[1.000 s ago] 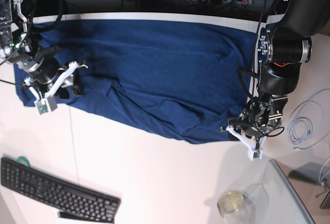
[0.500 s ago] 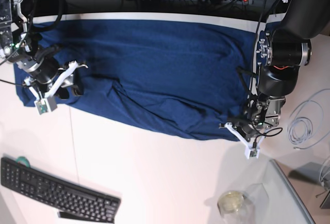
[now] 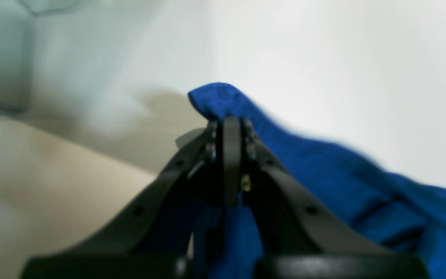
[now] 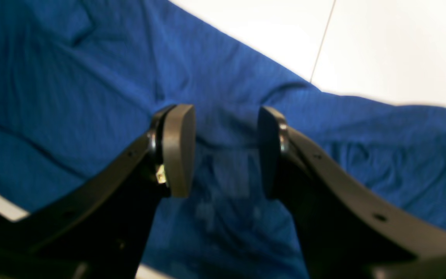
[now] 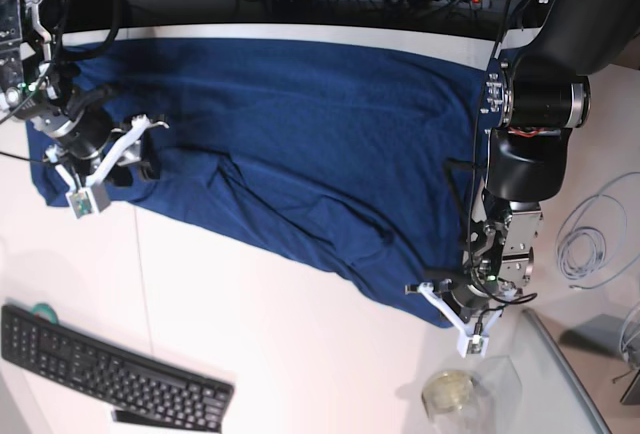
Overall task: Layout the t-shirt on the table in an organized manner, then fold the t-shirt properly
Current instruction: 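Grasp the shirt edges with both grippers and pull them apart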
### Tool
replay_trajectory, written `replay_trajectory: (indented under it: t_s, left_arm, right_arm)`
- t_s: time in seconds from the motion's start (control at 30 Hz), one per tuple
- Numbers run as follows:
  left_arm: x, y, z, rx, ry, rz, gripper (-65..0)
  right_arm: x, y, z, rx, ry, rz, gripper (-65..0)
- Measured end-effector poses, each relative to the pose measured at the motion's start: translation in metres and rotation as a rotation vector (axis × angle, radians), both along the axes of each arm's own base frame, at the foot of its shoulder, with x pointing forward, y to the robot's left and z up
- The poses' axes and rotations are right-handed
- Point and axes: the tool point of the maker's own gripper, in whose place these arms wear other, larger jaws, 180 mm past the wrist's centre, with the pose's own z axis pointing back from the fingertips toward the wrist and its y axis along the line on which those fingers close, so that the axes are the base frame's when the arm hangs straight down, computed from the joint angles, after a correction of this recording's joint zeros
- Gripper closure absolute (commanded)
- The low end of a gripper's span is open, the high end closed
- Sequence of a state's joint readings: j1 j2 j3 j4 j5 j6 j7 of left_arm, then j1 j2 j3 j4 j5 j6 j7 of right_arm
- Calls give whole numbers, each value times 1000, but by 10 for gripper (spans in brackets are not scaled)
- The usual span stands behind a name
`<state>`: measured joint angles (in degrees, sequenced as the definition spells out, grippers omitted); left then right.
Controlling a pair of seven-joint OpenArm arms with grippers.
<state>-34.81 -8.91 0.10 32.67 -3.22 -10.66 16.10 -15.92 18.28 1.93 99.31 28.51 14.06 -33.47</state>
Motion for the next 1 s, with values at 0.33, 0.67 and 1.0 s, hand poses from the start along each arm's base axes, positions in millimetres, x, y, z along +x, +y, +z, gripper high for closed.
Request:
replay_trajectory:
  t_s: [0.33,0.67,1.0]
  left_arm:
    - [-24,-22,46,49,-123,-83,0]
    - [-68,-8,64,126,-181,-122,0]
    - [-120,4,56,162,-162,-140,0]
  right_arm:
    - [-6,8,18,-49,23,71,-251]
    - [-13,23,27,-66,35,136,-251]
    - [-36,71,-5,-385,24,301,-354]
